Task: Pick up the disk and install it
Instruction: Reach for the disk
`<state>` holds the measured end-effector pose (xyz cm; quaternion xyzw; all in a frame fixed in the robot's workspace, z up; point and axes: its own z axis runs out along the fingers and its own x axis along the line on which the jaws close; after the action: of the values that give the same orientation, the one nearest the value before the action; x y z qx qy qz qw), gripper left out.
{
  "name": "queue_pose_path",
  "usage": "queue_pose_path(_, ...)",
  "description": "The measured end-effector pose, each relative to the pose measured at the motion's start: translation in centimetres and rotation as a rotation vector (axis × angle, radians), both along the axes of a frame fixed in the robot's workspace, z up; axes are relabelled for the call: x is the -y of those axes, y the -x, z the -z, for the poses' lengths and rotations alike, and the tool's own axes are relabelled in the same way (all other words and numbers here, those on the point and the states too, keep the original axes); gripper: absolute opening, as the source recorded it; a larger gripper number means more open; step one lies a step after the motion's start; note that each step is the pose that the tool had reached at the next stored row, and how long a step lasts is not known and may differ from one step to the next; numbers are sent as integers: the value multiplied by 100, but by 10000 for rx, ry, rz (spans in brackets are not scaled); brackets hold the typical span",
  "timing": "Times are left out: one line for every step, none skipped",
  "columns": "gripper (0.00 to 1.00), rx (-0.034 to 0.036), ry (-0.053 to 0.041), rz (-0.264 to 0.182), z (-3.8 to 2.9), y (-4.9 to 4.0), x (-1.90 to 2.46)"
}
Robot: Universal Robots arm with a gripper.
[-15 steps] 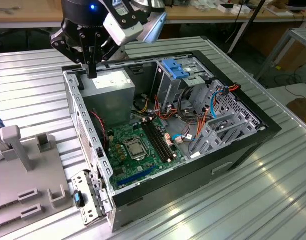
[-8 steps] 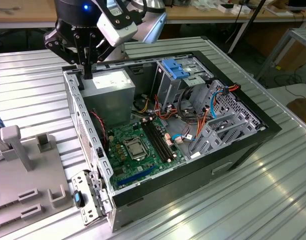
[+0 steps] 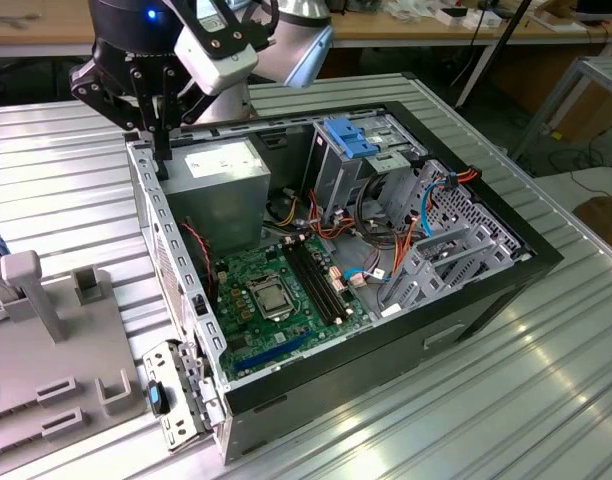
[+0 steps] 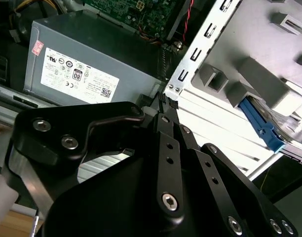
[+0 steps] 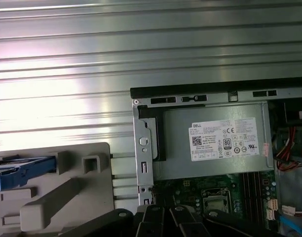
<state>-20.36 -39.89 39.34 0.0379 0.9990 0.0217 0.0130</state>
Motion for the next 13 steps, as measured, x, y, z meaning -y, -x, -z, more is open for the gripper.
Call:
queue_pose_path(11,1,-1,-1,0,10,0)
queue_pose_path(11,0,0,0,0,19,0)
queue_pose_path(11,1,-1,-1,0,30,0)
queue_pose_path(11,1,-1,0,1,41,0)
queue_pose_path(11,0,-1,-1,0,54,0)
queue_pose_path(11,0,-1,-1,0,68,0)
queue_pose_path(11,0,-1,0,0,78,0)
queue_pose_path(11,0,-1,-1,0,90,0)
queue_pose_path(11,0,-1,-1,0,100,0)
queue_pose_path(11,1,-1,-1,1,135,0)
queue_pose_path(11,1,-1,-1,1,145,0)
queue_pose_path(11,1,-1,0,1,163,0)
queue_pose_path(11,0,-1,0,0,182,0)
